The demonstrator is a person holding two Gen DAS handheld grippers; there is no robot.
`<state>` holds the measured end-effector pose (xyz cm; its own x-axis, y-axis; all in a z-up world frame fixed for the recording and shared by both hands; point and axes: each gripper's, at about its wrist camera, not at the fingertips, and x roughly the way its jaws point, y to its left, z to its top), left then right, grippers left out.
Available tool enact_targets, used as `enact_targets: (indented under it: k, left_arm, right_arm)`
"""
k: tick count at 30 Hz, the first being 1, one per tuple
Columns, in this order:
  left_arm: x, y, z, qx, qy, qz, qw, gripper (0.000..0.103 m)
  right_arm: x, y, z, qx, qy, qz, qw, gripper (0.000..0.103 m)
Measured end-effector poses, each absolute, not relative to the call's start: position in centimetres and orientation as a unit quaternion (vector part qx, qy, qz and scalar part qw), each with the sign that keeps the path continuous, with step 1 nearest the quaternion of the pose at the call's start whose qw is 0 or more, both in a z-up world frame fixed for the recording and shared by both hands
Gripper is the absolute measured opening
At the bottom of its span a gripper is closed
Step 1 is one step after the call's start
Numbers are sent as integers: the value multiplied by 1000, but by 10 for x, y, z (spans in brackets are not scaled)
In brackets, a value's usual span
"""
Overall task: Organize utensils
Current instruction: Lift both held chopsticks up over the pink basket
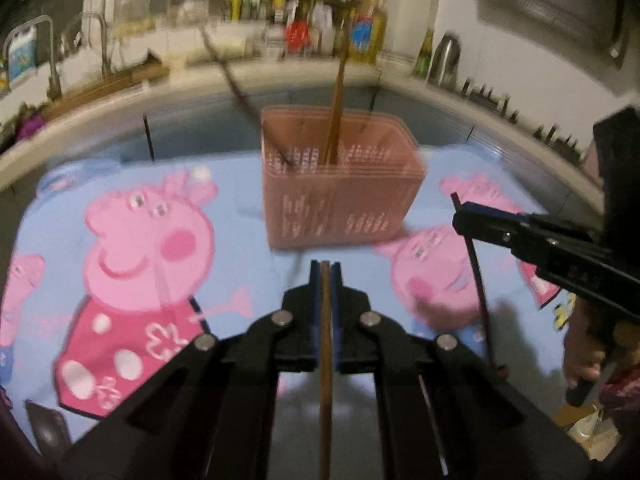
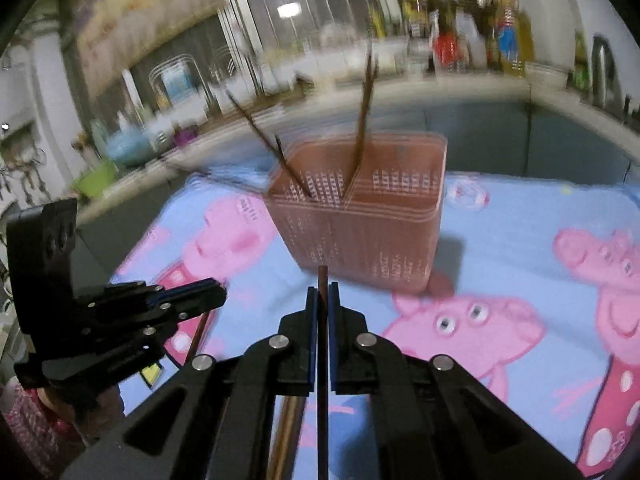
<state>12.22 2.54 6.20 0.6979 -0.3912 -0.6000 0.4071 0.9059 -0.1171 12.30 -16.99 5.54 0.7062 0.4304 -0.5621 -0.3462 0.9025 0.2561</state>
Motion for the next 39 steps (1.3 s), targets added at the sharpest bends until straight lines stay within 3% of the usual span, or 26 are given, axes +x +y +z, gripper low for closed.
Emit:
enact_targets:
  k: [7,18,26,39]
  left_arm:
    - [66,45,121,-6,240,-224,945,4]
    - [31,41,126,11,222,-221,950,4]
    - [39,34,151,13,208,-230,951,4]
    - [116,12,246,6,148,-220,964,4]
  right_arm:
    - [71,-192,104,83,226,208,948,0]
    - [30,-202,112,93,200,193,956,0]
    - [38,-204,130,105,195,208,953,0]
    - [112,-195,200,95,148,217,960,0]
